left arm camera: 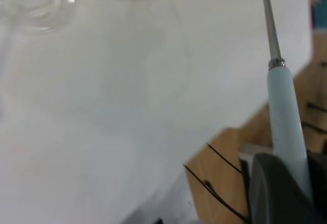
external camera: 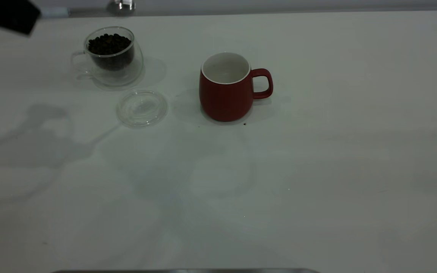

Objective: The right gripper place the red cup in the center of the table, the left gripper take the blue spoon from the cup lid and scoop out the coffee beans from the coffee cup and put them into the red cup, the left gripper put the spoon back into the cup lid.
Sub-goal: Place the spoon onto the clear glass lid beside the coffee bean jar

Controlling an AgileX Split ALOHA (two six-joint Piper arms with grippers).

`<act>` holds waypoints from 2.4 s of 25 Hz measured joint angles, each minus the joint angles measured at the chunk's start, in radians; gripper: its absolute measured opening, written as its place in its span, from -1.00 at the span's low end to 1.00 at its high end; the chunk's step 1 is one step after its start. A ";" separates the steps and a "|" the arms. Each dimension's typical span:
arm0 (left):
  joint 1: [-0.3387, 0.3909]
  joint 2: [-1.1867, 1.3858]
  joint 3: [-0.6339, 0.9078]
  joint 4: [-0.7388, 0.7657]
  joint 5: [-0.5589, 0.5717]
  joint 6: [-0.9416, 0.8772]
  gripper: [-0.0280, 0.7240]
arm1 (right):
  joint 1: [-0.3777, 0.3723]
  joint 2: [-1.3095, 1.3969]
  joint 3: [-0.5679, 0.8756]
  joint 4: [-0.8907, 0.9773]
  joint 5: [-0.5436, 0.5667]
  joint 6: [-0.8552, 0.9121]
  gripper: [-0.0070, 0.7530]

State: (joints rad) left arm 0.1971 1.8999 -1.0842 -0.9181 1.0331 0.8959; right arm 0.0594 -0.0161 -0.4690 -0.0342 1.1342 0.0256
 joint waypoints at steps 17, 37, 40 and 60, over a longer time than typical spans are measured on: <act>0.000 0.416 0.034 -0.191 -0.128 0.247 -0.59 | 0.000 0.000 0.000 0.000 0.000 0.000 0.53; 0.000 0.475 0.031 -0.358 -0.268 0.311 -0.59 | 0.000 0.000 0.000 0.000 0.000 0.000 0.53; 0.000 0.509 0.031 -0.406 -0.257 0.322 -0.59 | 0.000 0.000 0.000 0.000 0.000 0.000 0.53; 0.000 0.572 0.030 -0.461 -0.202 0.366 -0.59 | 0.000 0.000 0.000 0.000 0.000 0.000 0.53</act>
State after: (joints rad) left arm 0.1971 2.4715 -1.0545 -1.3793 0.8311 1.2618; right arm 0.0594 -0.0161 -0.4690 -0.0342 1.1342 0.0258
